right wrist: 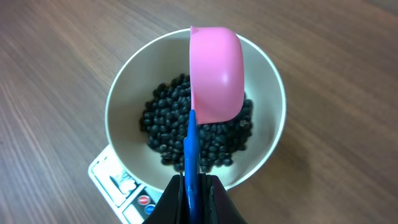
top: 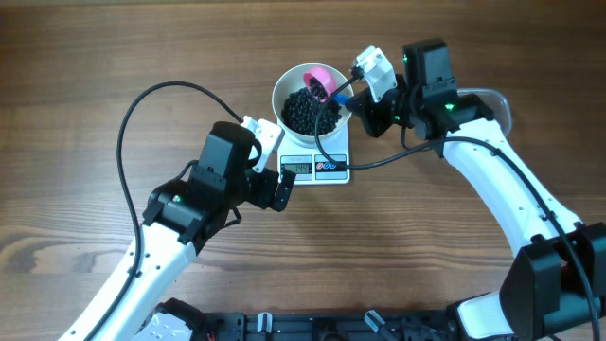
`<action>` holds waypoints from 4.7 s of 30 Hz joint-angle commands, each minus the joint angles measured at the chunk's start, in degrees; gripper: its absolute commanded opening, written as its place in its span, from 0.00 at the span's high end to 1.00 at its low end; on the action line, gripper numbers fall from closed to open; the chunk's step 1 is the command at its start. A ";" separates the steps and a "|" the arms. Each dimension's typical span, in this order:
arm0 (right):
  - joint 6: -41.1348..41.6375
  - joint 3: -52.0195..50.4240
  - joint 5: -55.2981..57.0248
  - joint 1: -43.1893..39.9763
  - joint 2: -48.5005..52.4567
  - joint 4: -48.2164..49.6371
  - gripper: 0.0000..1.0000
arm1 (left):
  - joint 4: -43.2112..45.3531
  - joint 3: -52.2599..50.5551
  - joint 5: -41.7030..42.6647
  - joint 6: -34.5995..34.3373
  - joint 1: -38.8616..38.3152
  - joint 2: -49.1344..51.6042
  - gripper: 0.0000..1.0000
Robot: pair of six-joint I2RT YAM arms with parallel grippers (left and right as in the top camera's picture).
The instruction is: Scoop item into bowl and weigh 150g on scale
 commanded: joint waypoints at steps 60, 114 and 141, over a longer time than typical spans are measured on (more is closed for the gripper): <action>-3.08 0.33 3.21 -37.38 -14.34 -19.93 0.96 | 0.17 0.07 0.87 1.11 0.04 -0.57 0.00; -5.62 0.31 6.49 3.89 0.61 -1.09 0.96 | 0.15 0.07 0.85 1.11 0.04 -0.57 0.00; 0.94 0.33 -3.54 3.89 4.59 -1.70 0.96 | 0.15 0.07 0.87 1.11 0.04 -0.57 0.00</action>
